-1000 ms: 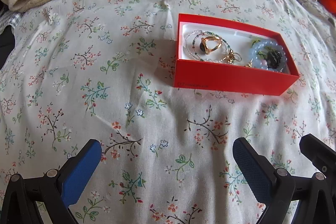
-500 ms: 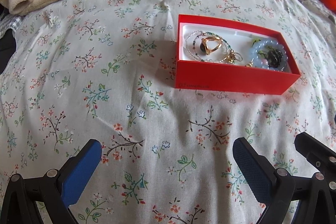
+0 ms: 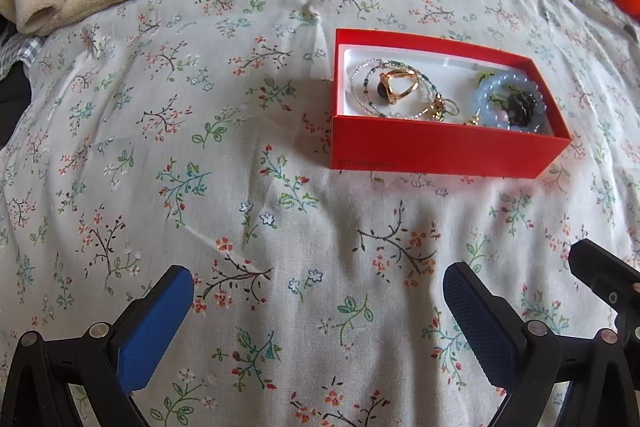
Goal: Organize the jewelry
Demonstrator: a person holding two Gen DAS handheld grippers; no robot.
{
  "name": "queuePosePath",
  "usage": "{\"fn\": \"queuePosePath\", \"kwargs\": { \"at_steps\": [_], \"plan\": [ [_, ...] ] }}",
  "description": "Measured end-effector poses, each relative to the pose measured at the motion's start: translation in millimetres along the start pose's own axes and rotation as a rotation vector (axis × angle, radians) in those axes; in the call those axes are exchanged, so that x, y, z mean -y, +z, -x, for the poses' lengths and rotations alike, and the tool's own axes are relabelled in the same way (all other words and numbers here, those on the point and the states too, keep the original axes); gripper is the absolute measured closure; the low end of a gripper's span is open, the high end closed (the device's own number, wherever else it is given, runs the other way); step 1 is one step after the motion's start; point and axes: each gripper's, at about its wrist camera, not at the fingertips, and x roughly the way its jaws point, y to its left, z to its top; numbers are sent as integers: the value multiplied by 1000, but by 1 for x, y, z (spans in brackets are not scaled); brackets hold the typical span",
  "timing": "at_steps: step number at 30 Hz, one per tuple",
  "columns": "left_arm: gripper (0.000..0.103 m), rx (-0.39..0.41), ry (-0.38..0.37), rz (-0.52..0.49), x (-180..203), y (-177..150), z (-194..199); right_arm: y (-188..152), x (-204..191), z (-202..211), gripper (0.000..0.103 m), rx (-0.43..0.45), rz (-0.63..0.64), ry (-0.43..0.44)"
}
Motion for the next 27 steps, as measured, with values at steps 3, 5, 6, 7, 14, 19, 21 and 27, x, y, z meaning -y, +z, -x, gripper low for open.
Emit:
{"fn": "queuePosePath", "kwargs": {
  "at_steps": [3, 5, 6, 7, 14, 19, 21, 27],
  "plan": [
    [1, 0, 2, -3, 1, 0, 0, 0, 1, 0, 0, -2, -3, -3],
    [1, -1, 3, -4, 1, 0, 0, 0, 1, 0, 0, -1, -4, -4],
    [1, -1, 2, -4, 1, 0, 0, 0, 1, 0, 0, -1, -4, -4],
    [1, -1, 2, -5, 1, 0, 0, 0, 1, 0, 0, -2, -3, -4],
    [1, 3, 6, -5, 1, -1, 0, -1, 1, 0, 0, -2, -5, -7],
    [1, 5, 10, -8, 1, 0, 1, -1, 2, 0, 0, 3, -7, -11],
    [1, 5, 11, -10, 1, 0, 1, -1, 2, 0, 0, 4, -9, -12],
    [1, 7, 12, -20, 2, -1, 2, -1, 2, 0, 0, 4, -9, -15]
  ]
}}
